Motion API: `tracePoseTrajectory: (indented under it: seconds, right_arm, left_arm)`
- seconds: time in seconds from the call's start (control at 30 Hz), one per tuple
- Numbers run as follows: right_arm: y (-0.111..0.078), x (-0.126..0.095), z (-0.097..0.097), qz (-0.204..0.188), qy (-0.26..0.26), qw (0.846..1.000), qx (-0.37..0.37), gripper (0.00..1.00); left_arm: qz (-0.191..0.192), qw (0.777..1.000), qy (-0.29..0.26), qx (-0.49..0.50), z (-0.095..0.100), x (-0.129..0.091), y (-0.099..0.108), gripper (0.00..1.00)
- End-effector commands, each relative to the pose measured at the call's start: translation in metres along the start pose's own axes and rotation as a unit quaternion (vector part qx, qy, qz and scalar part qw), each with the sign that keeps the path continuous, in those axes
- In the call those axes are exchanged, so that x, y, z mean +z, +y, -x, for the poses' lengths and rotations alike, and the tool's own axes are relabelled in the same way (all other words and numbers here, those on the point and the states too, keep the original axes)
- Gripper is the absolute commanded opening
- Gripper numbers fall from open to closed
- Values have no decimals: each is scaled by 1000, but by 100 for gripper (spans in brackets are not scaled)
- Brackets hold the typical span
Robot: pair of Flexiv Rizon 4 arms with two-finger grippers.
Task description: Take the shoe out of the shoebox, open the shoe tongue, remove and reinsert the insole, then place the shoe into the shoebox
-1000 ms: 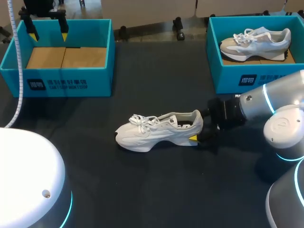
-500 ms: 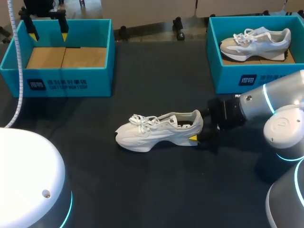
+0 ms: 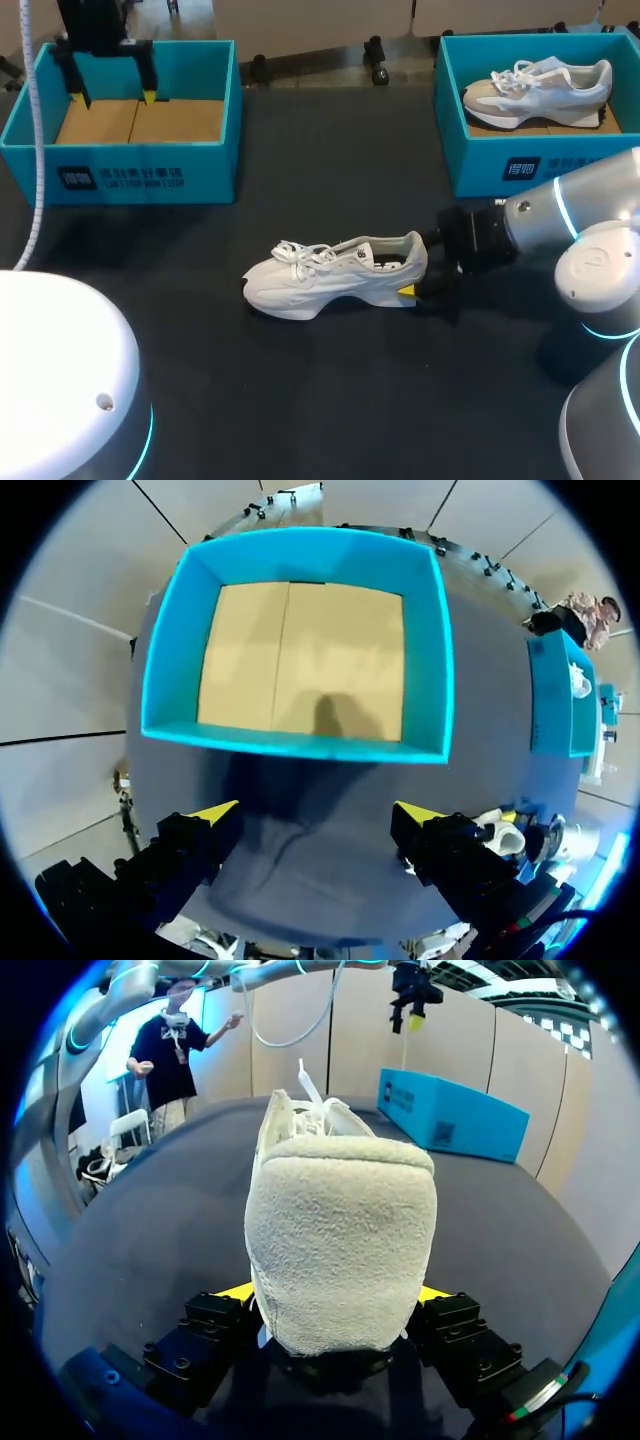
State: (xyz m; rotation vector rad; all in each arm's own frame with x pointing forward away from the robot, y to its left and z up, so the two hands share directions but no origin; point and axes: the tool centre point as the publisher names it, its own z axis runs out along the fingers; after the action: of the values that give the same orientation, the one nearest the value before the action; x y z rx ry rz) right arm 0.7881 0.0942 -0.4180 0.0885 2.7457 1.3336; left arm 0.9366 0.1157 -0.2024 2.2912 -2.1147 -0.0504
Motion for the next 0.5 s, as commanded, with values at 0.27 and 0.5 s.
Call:
tracePoseTrajectory:
  seconds: [0.27, 0.5]
  right_arm:
    - [0, 6, 1, -2, -2, 1000, 0, 0]
    - [0, 6, 1, -2, -2, 1000, 0, 0]
  left_arm:
    - [-15, 1000, -4, 6, -32, 15, 60, 100]
    - [-2, 1000, -13, 16, -61, 20, 81, 100]
